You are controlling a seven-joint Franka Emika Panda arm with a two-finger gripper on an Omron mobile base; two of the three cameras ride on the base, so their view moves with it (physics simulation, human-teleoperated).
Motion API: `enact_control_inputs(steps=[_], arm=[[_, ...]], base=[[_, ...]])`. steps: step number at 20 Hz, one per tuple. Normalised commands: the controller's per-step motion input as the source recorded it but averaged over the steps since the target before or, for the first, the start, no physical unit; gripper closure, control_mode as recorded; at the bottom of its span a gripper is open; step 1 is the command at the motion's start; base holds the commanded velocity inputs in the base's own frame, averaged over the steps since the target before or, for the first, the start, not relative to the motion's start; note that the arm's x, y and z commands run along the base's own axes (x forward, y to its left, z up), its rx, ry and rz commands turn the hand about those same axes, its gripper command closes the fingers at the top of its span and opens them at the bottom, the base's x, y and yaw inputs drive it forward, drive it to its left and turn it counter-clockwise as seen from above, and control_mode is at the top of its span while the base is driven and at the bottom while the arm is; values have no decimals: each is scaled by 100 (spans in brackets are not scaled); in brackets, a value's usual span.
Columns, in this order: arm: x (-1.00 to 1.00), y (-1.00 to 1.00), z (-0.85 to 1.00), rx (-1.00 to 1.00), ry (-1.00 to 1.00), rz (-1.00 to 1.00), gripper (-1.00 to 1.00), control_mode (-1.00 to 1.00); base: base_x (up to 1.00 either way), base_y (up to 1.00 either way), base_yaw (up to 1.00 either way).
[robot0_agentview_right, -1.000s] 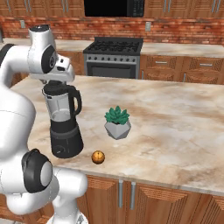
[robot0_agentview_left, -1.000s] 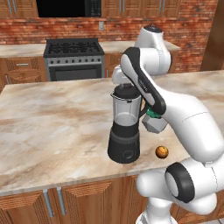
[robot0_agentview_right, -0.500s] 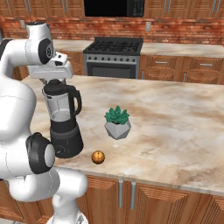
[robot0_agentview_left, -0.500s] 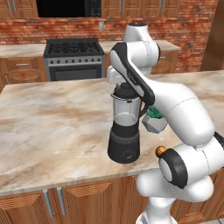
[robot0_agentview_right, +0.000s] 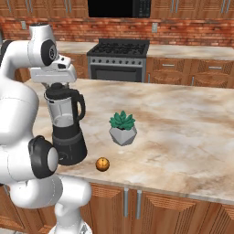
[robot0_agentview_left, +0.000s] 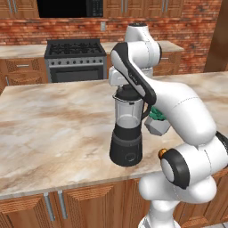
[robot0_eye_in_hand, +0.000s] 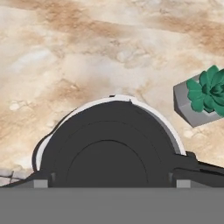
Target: Open the blender lid, put the orange in the blender, close the lid, and start the blender.
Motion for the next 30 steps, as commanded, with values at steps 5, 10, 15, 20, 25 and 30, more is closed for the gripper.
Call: enact_control_inputs(steps=[5,10,15,20,25,30], arm=[[0,0,-3,0,0,0,100,-100],[0,0,3,0,0,0,100,-100],[-5,-14,62,0,-12,0,100,-100],[-28,-26,95,0,-21,0,100,-100],[-34,-81,19,4,-21,-5,100,-100],[-37,-100,-38,9,-7,-9,100,-100]], base=[[0,0,0],[0,0,0],[0,0,0],[0,0,0],[0,0,0],[0,0,0]])
